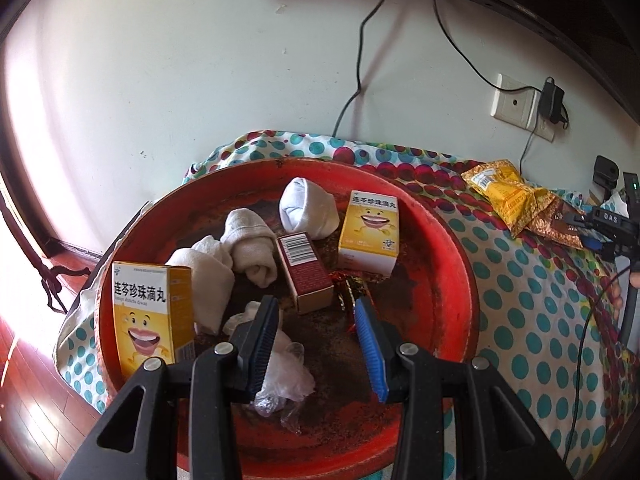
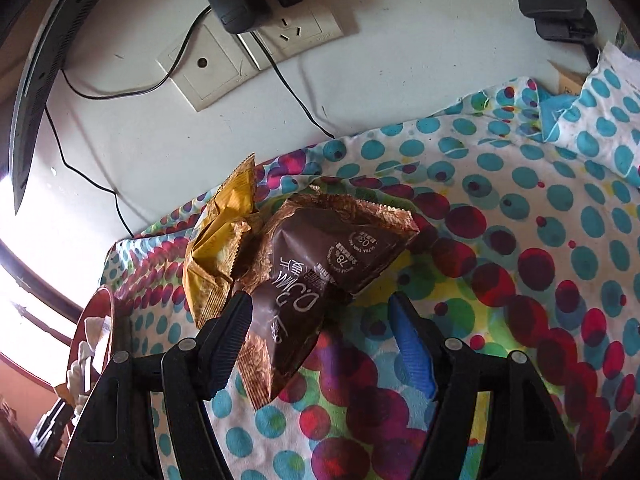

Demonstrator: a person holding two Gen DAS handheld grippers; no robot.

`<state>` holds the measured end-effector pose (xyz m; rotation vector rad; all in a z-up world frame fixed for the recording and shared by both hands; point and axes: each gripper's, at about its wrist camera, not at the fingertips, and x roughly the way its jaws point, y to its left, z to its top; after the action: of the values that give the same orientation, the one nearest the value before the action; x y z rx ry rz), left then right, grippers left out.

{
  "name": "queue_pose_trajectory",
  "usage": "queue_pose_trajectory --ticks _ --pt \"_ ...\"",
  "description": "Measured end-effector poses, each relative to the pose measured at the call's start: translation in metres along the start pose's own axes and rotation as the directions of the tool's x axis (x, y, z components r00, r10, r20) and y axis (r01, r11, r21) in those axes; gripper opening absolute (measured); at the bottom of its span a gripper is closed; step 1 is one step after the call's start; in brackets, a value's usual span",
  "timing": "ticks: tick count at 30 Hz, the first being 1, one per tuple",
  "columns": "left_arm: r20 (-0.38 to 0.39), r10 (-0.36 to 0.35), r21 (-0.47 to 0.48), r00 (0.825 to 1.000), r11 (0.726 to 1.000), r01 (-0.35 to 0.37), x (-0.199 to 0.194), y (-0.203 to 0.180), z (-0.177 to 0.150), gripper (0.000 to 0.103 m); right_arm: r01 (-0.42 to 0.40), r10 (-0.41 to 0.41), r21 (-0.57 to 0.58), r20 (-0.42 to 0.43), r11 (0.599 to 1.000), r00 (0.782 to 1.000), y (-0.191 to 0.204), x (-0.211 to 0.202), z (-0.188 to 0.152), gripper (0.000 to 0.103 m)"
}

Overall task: Organize objects
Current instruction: 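Grasp the brown snack bag with the right gripper while the left grasps the yellow bag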

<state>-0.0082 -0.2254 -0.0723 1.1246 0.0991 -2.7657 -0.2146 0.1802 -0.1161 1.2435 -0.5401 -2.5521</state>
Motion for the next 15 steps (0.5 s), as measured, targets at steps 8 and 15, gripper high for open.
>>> queue_pose_trajectory --ticks 8,15 --pt "0.059 -0.087 0.125 0.994 0.989 0.079 -0.014 -0.047 0.001 0.044 -0.097 0.097 0.052 -0.011 0.994 0.995 -0.01 0.023 0.008 0.049" --pt "0.092 -0.203 0.211 0.975 0.961 0.18 -0.011 -0.11 0.023 0.057 -0.112 0.112 0.002 0.03 0.994 0.993 -0.011 0.003 0.003 0.033"
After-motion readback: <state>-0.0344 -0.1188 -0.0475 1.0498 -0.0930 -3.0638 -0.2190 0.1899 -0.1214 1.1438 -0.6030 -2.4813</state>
